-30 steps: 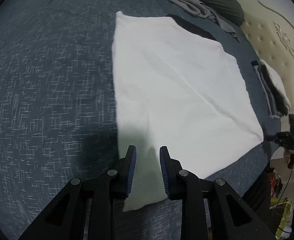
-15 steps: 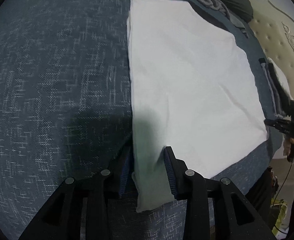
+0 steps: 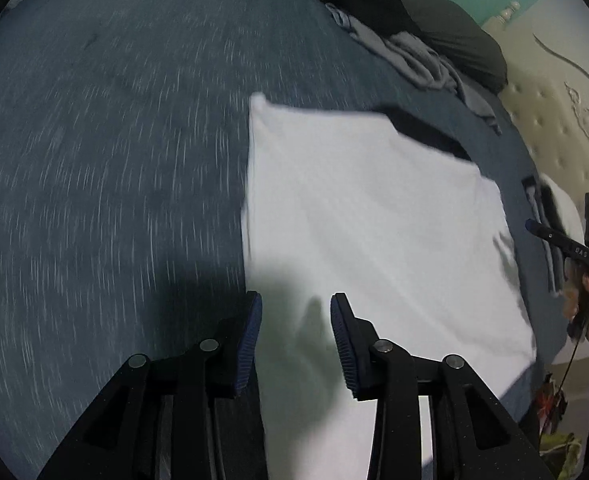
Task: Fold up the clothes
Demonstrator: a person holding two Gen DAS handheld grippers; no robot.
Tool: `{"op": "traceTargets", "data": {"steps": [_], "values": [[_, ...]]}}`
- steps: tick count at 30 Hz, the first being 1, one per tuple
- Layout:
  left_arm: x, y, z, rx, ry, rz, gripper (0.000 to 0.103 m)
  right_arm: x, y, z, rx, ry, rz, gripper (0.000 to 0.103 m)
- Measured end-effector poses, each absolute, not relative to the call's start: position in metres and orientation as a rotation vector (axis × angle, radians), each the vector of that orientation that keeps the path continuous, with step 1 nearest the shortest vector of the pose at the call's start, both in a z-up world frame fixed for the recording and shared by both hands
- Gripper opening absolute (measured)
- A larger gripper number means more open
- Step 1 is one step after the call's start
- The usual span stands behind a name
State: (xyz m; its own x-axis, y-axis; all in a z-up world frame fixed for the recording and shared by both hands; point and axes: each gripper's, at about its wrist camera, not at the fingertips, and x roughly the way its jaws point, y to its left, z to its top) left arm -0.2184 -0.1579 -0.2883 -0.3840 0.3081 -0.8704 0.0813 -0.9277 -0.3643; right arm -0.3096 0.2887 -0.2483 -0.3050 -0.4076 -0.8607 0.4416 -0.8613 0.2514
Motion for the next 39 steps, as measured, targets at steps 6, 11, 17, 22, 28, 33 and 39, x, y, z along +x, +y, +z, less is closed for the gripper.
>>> {"op": "traceTargets", "data": {"steps": [6,11,17,22,28,33,39], "values": [[-0.272,-0.178,-0.300,-1.616,-0.562,2.501,0.043,-0.367,0.301,-0.266,1.471,0.023,-2.316,0.037],[-0.303,-0.188,-0.313,-1.590,-0.626,2.525,0.043,-0.392,0.328,-0.280,1.505,-0.029,-2.396,0.037],[-0.319,-0.188,-0.320,-1.564,-0.643,2.526,0.042,-0.413,0.340,-0.299,1.544,-0.098,-2.414,0.037],[-0.325,-0.191,-0.318,-1.554,-0.622,2.525,0.029,-0.417,0.328,-0.307,1.522,-0.071,-2.385,0.033],[-0.316,-0.193,-0.305,-1.513,-0.583,2.556,0.008,-0.414,0.327,-0.306,1.486,-0.057,-2.391,0.004],[-0.302,-0.197,-0.286,-1.461,-0.540,2.601,0.007,-0.410,0.333,-0.290,1.410,-0.060,-2.440,0.003],[-0.312,-0.191,-0.264,-1.384,-0.564,2.646,0.006,-0.407,0.341,-0.270,1.300,-0.085,-2.516,0.003]]}}
